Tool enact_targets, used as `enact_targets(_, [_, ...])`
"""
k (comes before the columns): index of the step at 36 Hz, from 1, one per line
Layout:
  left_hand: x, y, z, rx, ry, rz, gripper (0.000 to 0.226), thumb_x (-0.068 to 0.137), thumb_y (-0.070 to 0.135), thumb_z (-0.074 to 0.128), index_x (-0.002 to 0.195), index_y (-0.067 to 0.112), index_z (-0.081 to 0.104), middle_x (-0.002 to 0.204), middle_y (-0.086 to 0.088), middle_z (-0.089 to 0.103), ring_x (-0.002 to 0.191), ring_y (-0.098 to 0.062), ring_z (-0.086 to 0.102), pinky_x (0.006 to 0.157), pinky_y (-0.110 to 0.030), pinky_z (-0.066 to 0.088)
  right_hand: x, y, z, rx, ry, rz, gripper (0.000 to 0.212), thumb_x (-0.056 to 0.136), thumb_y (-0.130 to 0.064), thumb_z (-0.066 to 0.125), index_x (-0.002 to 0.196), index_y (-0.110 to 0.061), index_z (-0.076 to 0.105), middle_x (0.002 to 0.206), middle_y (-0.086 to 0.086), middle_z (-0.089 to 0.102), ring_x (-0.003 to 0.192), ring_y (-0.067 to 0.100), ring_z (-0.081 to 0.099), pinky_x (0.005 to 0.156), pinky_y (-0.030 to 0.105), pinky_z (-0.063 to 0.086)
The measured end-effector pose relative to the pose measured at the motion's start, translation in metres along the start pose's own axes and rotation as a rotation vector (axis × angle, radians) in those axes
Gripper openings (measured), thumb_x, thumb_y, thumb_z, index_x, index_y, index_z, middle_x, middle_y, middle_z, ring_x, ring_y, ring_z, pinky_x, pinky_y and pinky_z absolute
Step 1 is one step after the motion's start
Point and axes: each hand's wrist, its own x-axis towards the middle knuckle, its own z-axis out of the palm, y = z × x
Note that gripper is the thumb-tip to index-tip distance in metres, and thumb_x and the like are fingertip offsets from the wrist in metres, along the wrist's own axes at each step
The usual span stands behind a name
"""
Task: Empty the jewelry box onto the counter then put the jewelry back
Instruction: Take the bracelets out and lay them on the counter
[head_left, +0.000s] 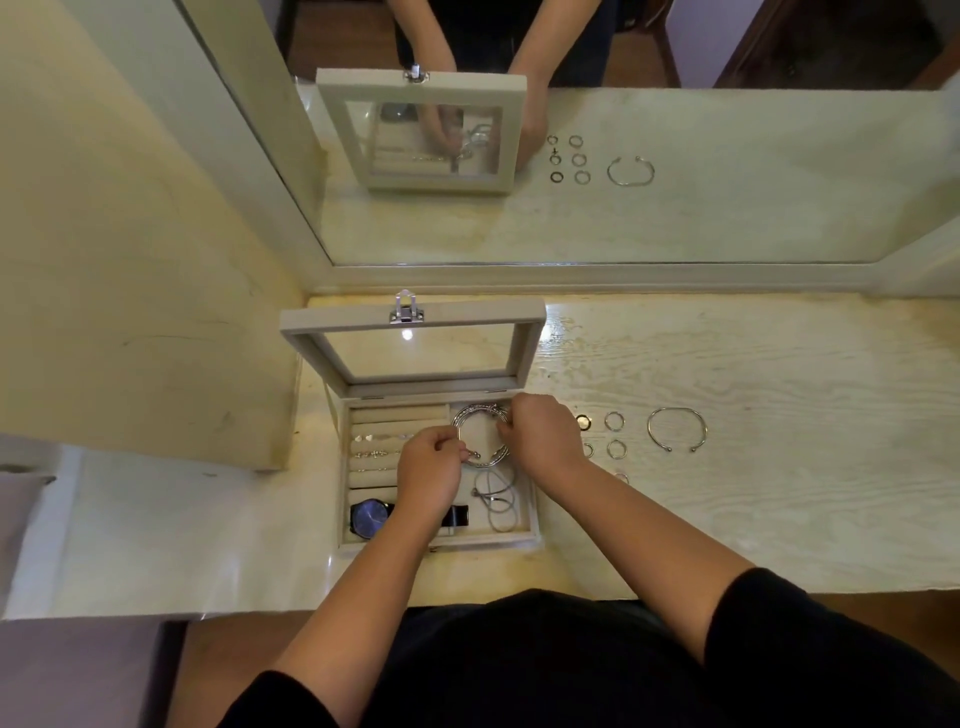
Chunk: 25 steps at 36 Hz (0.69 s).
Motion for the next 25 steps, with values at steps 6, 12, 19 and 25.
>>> enact_targets(6, [0.003, -0.001, -0.003, 0.006, -0.012, 0.005, 0.027, 0.088, -0.002, 0.041, 0.106, 0.001, 0.06, 0.069, 0.002, 0.06, 0.074, -0.014, 0.058, 0.075, -0.024, 0.045, 0.002, -0.004, -0.001, 0.016, -0.042, 0.043, 0.035, 0.085, -0.008, 0.05, 0.055, -0.012, 0.031, 0.06, 0.002, 0.04, 0.065, 0.026, 0.045, 0.049, 0.025, 0.026])
enact_targets(12, [0.003, -0.003, -0.004, 0.086, -0.007, 0.055, 0.028, 0.089, 0.003, 0.044, 0.111, 0.003, 0.061, 0.089, -0.005, 0.065, 0.09, -0.021, 0.059, 0.081, -0.027, 0.042, 0.004, 0.0, -0.005, 0.117, -0.088, 0.01, 0.041, 0.085, -0.01, 0.051, 0.05, -0.013, 0.029, 0.052, 0.003, 0.033, 0.063, 0.026, 0.042, 0.054, 0.026, 0.027])
enact_targets(19, [0.004, -0.004, -0.005, 0.205, 0.076, 0.122, 0.03, 0.091, 0.008, 0.044, 0.119, 0.007, 0.057, 0.116, -0.01, 0.062, 0.101, -0.024, 0.058, 0.079, -0.027, 0.042, 0.001, 0.009, -0.006, 0.331, -0.072, -0.016, 0.014, 0.084, -0.009, 0.056, 0.076, 0.0, 0.064, 0.084, 0.018, 0.068, 0.072, 0.022, 0.055, 0.062, 0.022, 0.033])
enact_targets(25, [0.003, 0.001, -0.006, 0.257, 0.111, 0.17, 0.036, 0.089, 0.003, 0.047, 0.124, 0.005, 0.055, 0.119, -0.01, 0.059, 0.098, -0.015, 0.053, 0.079, -0.023, 0.039, -0.004, 0.016, -0.008, 0.521, -0.078, -0.051, 0.03, 0.084, -0.007, 0.059, 0.058, -0.019, 0.048, 0.061, -0.007, 0.05, 0.058, 0.006, 0.046, 0.048, 0.004, 0.035])
